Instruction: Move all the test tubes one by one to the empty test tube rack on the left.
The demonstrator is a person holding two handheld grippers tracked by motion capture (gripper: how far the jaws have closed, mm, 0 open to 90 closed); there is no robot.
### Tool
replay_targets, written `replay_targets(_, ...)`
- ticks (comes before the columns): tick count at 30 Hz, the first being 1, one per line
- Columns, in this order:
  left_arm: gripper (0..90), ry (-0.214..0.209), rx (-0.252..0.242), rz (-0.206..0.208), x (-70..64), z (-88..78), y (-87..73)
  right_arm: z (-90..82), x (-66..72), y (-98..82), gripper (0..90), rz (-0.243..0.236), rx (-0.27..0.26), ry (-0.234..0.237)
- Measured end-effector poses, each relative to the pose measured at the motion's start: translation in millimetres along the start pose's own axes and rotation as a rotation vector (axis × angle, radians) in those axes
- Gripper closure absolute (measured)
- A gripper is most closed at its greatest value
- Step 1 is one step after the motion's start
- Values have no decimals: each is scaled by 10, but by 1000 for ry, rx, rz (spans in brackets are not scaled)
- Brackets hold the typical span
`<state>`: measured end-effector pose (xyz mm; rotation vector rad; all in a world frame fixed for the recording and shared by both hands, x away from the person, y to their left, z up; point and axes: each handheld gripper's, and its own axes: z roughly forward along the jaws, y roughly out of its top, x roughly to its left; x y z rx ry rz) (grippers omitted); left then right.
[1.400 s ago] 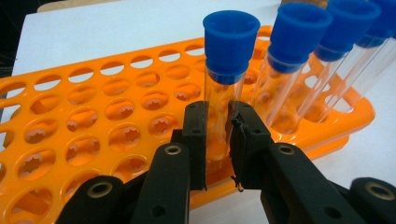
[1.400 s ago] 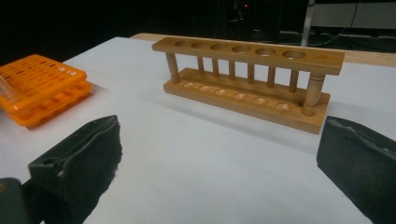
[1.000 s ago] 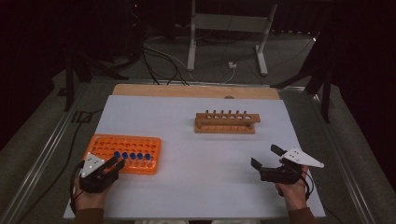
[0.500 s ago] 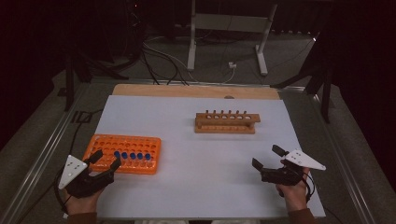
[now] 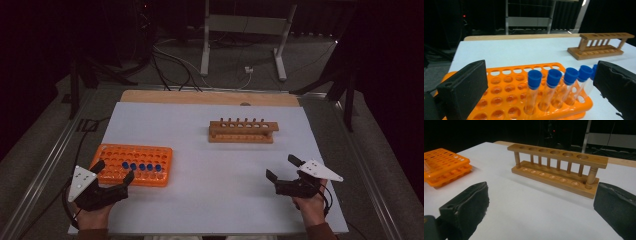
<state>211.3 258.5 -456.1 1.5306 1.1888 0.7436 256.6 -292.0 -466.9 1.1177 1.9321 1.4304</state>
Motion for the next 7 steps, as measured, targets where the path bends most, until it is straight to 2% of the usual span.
replay_targets(2, 4, 18, -2, 5, 1, -4, -1, 14, 1, -7, 0, -6, 7, -4)
replay_targets(3, 4, 10, -3, 0, 8, -5, -1, 17, -2, -7, 0, -4, 8, -4)
replay_targets(7, 4, 29, -3, 8, -9, -13, 1, 15, -2, -4, 0, -4, 9, -5)
